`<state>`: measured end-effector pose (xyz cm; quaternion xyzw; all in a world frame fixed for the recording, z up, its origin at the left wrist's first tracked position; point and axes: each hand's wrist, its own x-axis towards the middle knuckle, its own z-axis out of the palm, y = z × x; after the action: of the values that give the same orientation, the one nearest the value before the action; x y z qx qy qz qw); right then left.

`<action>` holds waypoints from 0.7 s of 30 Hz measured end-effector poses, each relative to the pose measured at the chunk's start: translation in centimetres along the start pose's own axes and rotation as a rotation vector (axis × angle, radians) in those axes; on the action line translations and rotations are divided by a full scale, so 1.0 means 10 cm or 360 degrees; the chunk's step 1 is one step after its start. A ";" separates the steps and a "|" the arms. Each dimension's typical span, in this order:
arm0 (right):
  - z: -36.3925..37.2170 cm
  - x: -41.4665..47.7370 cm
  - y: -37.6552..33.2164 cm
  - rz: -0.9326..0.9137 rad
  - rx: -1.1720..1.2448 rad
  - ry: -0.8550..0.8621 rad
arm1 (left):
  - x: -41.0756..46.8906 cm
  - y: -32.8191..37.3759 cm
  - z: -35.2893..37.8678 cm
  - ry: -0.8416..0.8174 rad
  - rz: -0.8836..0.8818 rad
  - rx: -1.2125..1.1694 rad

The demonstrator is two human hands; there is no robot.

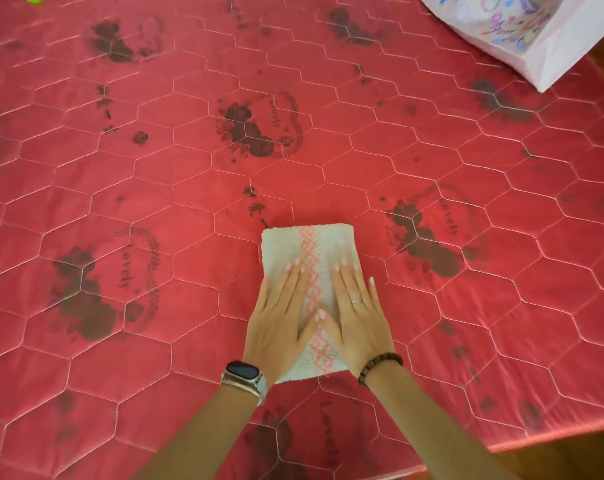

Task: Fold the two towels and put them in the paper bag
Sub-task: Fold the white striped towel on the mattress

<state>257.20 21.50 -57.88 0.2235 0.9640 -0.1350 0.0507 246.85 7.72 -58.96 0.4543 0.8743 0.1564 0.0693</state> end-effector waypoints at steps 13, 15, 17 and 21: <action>0.15 -0.25 0.15 0.0063 -0.0040 -0.0041 | -0.19 -0.01 0.15 0.0001 -0.0106 0.0134; 0.09 -0.23 0.12 0.0048 -0.0012 -0.0013 | -0.16 0.02 0.12 0.0022 -0.0115 0.0113; 0.04 -0.17 0.06 -0.0010 -0.0009 0.0043 | -0.09 0.05 0.09 0.0062 -0.0092 0.0064; 0.01 0.11 -0.05 -0.0114 -0.0001 0.0082 | 0.17 0.09 0.08 0.0088 -0.0025 0.0038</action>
<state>255.98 21.46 -58.01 0.1923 0.9724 -0.1306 0.0210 246.74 9.74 -59.36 0.4437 0.8812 0.1580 0.0410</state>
